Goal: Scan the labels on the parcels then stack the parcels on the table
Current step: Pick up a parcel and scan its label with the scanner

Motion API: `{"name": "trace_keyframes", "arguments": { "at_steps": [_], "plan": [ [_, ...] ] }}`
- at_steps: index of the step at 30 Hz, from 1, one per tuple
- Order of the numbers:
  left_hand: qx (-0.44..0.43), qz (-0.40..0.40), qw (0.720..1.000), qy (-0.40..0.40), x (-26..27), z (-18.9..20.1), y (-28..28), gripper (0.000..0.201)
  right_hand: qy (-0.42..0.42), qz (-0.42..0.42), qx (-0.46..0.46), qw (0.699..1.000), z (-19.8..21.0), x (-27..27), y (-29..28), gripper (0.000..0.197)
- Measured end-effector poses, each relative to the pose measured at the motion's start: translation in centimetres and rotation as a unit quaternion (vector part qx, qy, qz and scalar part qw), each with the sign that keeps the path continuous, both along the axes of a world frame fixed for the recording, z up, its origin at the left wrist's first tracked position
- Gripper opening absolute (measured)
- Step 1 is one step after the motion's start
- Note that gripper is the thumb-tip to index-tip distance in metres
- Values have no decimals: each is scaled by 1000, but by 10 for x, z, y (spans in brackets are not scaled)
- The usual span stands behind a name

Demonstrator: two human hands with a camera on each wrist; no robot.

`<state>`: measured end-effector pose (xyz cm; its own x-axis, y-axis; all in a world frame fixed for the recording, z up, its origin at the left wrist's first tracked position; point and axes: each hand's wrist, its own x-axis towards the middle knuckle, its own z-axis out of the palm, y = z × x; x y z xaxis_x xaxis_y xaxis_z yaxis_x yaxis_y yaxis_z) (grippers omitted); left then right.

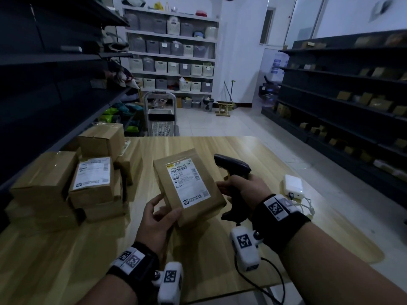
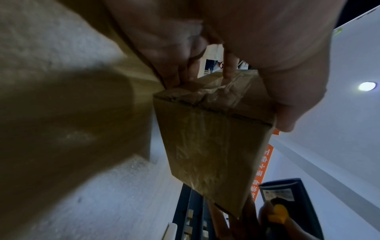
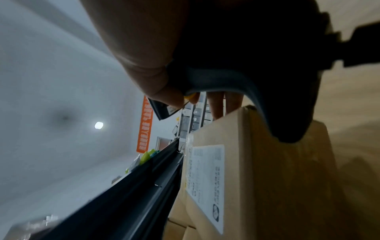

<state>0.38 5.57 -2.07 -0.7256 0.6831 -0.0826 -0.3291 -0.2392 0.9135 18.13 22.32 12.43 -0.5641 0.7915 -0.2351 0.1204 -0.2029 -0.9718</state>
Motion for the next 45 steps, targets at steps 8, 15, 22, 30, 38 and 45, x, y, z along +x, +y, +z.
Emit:
{"name": "trace_keyframes", "arguments": {
  "at_steps": [8,15,22,30,38,45],
  "plan": [
    [23,47,998,27,7,4,-3,117,-81,21,152,985,41,15,-12,12],
    [20,57,997,48,11,10,-11,111,-69,88,117,987,53,27,-21,20],
    [4,52,997,60,10,10,-9,123,-88,113,46,989,47,34,-27,22],
    [-3,49,996,73,11,8,-10,122,-83,78,49,992,46,31,-32,16],
    [2,40,997,71,13,10,-11,117,-92,100,49,989,47,26,-40,11],
    [11,40,997,65,10,6,-10,127,-81,92,46,991,47,24,-41,13]
  ]
}}
